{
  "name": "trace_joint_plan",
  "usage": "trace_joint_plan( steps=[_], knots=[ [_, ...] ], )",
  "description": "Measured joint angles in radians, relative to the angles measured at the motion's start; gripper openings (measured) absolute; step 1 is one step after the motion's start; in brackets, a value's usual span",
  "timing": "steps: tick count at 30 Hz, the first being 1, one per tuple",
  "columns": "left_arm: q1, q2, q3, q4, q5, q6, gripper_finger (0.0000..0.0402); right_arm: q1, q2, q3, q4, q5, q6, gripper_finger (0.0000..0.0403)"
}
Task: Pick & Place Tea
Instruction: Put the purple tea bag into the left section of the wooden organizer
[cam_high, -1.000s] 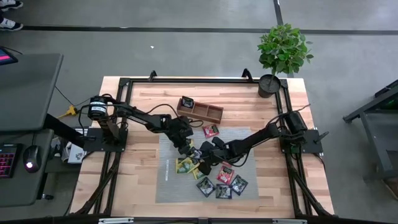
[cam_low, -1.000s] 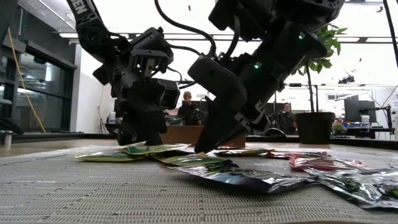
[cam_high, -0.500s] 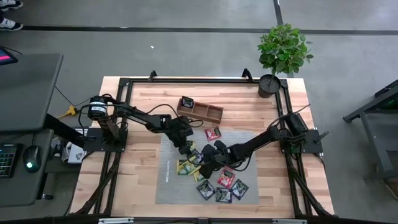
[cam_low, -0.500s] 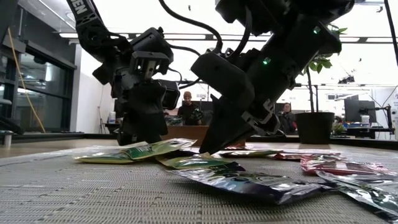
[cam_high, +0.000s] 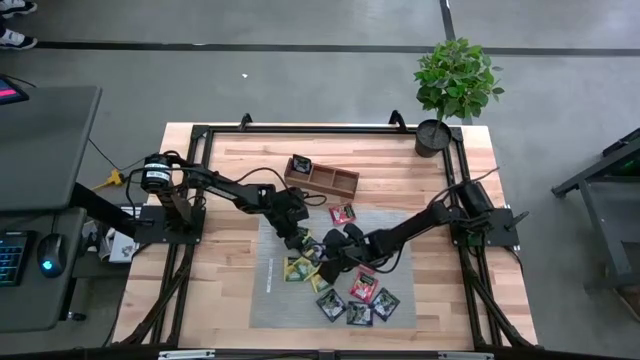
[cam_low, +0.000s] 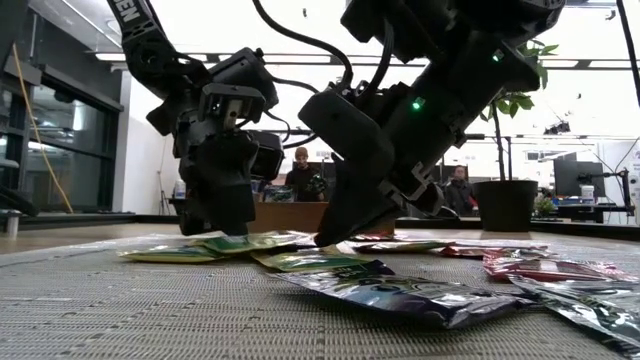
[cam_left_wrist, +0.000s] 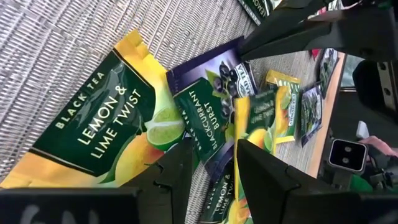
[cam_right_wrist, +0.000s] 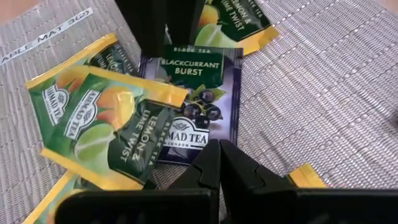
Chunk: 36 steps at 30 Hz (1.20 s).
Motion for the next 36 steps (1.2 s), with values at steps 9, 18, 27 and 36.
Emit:
trace_joint_plan(
  steps=[9, 18, 27, 36],
  knots=[
    [0.0, 0.0, 0.0, 0.0, 0.001, -0.001, 0.0127, -0.034, 0.0, 0.0, 0.057, -0.006, -0.045, 0.0],
    [0.001, 0.001, 0.0, 0.0, 0.003, -0.001, 0.0127, -0.046, 0.0, 0.0, 0.062, -0.021, -0.053, 0.0],
    [0.001, 0.001, 0.0, 0.0, 0.001, -0.001, 0.0127, -0.046, 0.0, 0.0, 0.062, -0.02, -0.053, 0.0],
    [0.002, 0.002, -0.001, -0.001, -0.003, -0.001, 0.01, -0.046, 0.0, 0.0, 0.062, -0.02, -0.053, 0.0]
  ],
)
